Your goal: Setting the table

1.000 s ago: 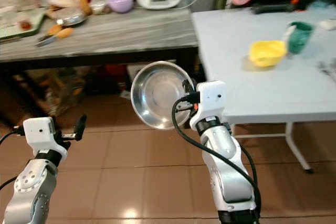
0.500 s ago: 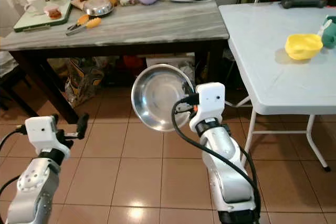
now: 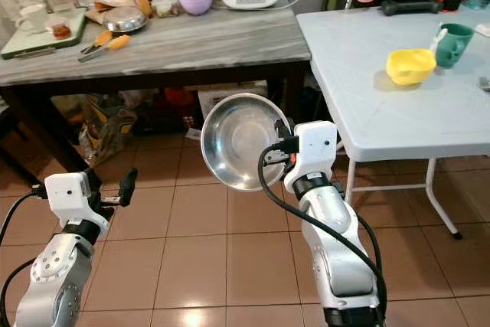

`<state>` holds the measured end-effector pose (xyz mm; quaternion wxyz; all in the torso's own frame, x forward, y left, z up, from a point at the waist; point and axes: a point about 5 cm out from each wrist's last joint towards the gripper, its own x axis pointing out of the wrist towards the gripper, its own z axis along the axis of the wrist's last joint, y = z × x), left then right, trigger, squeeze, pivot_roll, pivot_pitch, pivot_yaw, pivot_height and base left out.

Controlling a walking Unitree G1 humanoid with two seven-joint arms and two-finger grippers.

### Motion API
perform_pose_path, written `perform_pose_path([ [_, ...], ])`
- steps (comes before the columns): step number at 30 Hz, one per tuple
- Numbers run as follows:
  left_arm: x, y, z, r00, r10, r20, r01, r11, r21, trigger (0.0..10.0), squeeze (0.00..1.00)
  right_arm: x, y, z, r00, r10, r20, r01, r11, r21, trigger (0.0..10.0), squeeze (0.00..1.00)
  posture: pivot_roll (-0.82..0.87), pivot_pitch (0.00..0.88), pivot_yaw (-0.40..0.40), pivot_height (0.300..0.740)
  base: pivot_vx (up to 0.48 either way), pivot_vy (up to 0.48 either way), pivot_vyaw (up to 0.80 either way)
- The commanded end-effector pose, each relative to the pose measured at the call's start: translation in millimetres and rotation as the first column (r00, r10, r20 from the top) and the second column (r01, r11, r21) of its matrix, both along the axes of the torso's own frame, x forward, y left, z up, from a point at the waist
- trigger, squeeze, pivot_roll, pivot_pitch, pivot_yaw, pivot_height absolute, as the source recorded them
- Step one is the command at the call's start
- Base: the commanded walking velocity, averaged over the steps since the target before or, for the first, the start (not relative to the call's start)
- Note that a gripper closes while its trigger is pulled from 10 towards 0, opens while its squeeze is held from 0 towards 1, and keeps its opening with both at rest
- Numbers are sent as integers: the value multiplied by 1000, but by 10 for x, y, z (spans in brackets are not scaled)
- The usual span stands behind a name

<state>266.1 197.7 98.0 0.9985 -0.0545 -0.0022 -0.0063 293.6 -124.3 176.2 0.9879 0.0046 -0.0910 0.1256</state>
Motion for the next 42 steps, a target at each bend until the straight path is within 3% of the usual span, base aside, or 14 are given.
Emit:
perform_pose_path([
  [1, -4, 6, 57, 1000, -5, 23, 4, 1000, 11, 10000, 0, -1, 38, 44, 1000, 18, 24, -18, 1000, -4, 10000, 0, -172, 79, 100, 740, 394, 0, 0],
  [23, 17, 2, 68, 1000, -5, 24, 5, 1000, 13, 10000, 0, 10, 37, 39, 999, 30, 36, -29, 999, -23, 10000, 0, -172, 72, 97, 740, 418, 0, 0],
  [36, 41, 26, 55, 1000, -2, 21, 2, 1000, 18, 10000, 0, 10, 37, 35, 999, 26, 39, -26, 1000, -16, 10000, 0, -174, 60, 100, 740, 425, 0, 205],
  [42, 30, -42, 26, 1000, -20, 12, 20, 1000, 12, 10000, 0, -7, 54, 24, 999, 29, 42, -28, 999, -20, 10000, 0, -178, 58, 105, 740, 428, 0, 353],
])
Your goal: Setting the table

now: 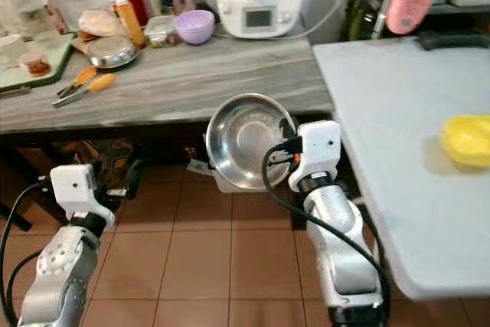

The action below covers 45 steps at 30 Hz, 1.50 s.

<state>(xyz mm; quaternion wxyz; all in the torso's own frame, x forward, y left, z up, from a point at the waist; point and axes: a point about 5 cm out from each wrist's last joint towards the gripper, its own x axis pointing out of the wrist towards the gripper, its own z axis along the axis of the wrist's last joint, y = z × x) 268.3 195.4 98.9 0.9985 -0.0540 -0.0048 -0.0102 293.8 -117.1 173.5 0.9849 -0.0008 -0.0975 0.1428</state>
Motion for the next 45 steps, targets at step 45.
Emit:
perform_pose_path([
  [45, -102, -236, 103, 946, -325, 22, 325, 945, -30, 10000, 0, 12, -36, -25, 998, -61, -12, 61, 998, 4, 10000, 0, -172, 70, 118, 740, 332, 0, 59],
])
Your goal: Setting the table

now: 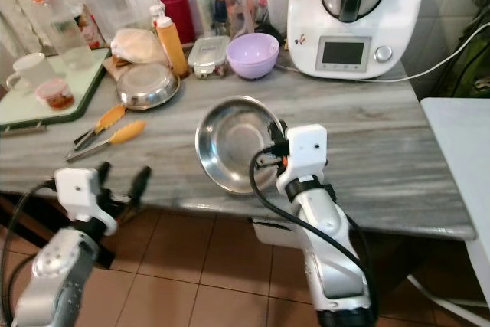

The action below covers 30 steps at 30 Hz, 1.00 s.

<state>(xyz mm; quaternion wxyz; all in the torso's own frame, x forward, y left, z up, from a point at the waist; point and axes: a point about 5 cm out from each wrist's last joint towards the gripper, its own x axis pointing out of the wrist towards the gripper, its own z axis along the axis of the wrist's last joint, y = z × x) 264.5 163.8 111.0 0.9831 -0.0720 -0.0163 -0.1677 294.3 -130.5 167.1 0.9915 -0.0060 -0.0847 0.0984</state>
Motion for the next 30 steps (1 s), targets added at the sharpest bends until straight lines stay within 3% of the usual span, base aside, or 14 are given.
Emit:
perform_pose_path([
  [1, -85, 54, -16, 999, -44, -28, 44, 999, -3, 10000, 0, 17, 89, 41, 1000, 24, 13, -24, 1000, 9, 10000, 0, -172, 70, 118, 740, 0, 0, 0],
  [2, -85, 54, -16, 999, -44, -28, 44, 999, -3, 10000, 0, 17, 89, 41, 1000, 24, 13, -24, 1000, 9, 10000, 0, -172, 70, 118, 740, 0, 0, 0],
  [9, -241, -117, -30, 954, -286, -87, 288, 958, 6, 10000, 0, 132, -48, -22, 997, -69, -25, 70, 997, 42, 10000, 0, -172, 83, 128, 740, 0, 0, 0],
  [11, -268, -142, -24, 935, -339, -106, 341, 940, 4, 10000, 0, 176, -91, -49, 993, -100, -59, 105, 990, 94, 10000, 0, -173, 85, 130, 740, 0, 0, 0],
  [22, -259, -89, 2, 922, -365, -129, 371, 928, 32, 10000, 0, 357, -211, -190, 965, -188, -183, 229, 944, 239, 10000, 0, -174, 92, 149, 740, 0, 0, 0],
  [28, -267, -113, 5, 917, -376, -131, 383, 923, 33, 10000, 0, 439, -187, -266, 950, -189, -249, 259, 922, 286, 10000, 0, -167, 89, 149, 740, 0, 0, 0],
  [30, -273, -124, 5, 916, -378, -132, 385, 922, 33, 10000, 0, 525, -88, -296, 943, -149, -296, 250, 907, 338, 10000, 0, -162, 89, 151, 740, 0, 0, 0],
])
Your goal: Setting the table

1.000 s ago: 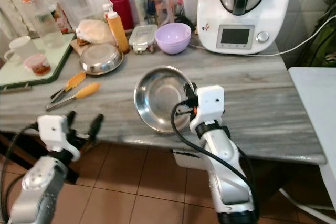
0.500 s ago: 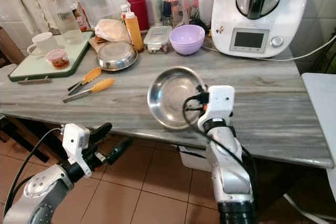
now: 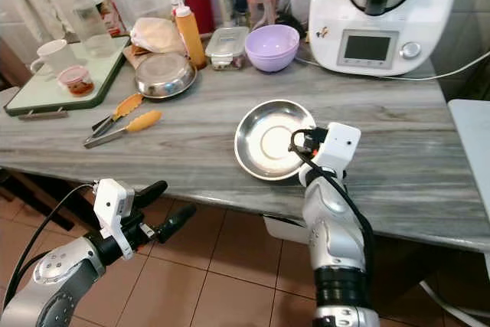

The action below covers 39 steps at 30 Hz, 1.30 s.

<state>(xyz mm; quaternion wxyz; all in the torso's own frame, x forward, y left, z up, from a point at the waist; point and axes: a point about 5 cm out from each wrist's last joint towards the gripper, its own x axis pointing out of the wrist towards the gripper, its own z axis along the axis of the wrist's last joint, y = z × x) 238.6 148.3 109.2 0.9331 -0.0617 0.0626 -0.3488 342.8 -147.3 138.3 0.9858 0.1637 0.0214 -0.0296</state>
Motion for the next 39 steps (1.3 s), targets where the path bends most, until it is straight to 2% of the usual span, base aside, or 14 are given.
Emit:
perform_pose_path([
  [1, -16, 23, 27, 1000, -4, 3, 4, 1000, 8, 10000, 0, 64, 122, -5, 999, 27, -22, -25, 998, 59, 10000, 0, -162, 89, 151, 740, 0, 0, 0],
  [6, -45, -51, 22, 1000, -8, 1, 8, 1000, -1, 10000, 0, 106, 327, 9, 993, 103, -50, -99, 991, 86, 10000, 0, -152, 91, 144, 740, 0, 0, 0],
  [14, -59, -48, 18, 1000, 1, -3, -1, 1000, -2, 10000, 0, 71, 365, -39, 990, 116, -78, -110, 990, 87, 10000, 0, -145, 89, 138, 740, 0, 0, 0],
  [16, -62, -49, 17, 1000, 0, -5, 0, 1000, -3, 10000, 0, 71, 351, -107, 987, 114, -115, -102, 989, 110, 10000, 0, -146, 89, 139, 740, 0, 0, 0],
  [17, -62, -52, 17, 1000, -3, -5, 3, 1000, -3, 10000, 0, 72, 342, -123, 987, 109, -121, -95, 988, 119, 10000, 294, -149, 86, 141, 740, 0, 0, 0],
  [18, -63, -58, 17, 1000, -6, -6, 6, 1000, -3, 10000, 0, 74, 333, -131, 987, 107, -123, -92, 988, 122, 10000, 847, -149, 86, 141, 740, 0, 0, 0],
  [19, -63, -58, 17, 1000, -6, -6, 6, 1000, -3, 10000, 0, 74, 333, -131, 987, 107, -123, -92, 988, 122, 10000, 847, -149, 86, 141, 740, 0, 0, 0],
  [20, -60, -71, 20, 1000, -12, -5, 12, 1000, -2, 10000, 0, 82, 314, -132, 987, 103, -124, -88, 989, 123, 10000, 1000, -152, 87, 144, 740, 0, 0, 0],
  [35, -32, -80, 21, 1000, -13, -1, 13, 1000, 5, 10000, 0, 152, 275, -65, 991, 79, -104, -58, 979, 196, 10000, 1000, -150, 72, 147, 740, 0, 0, 0],
  [39, -34, -78, 19, 1000, -10, 0, 10, 1000, 9, 10000, 0, 173, 282, -34, 991, 96, -97, -79, 983, 165, 10000, 1000, -146, 68, 145, 740, 0, 0, 0],
])
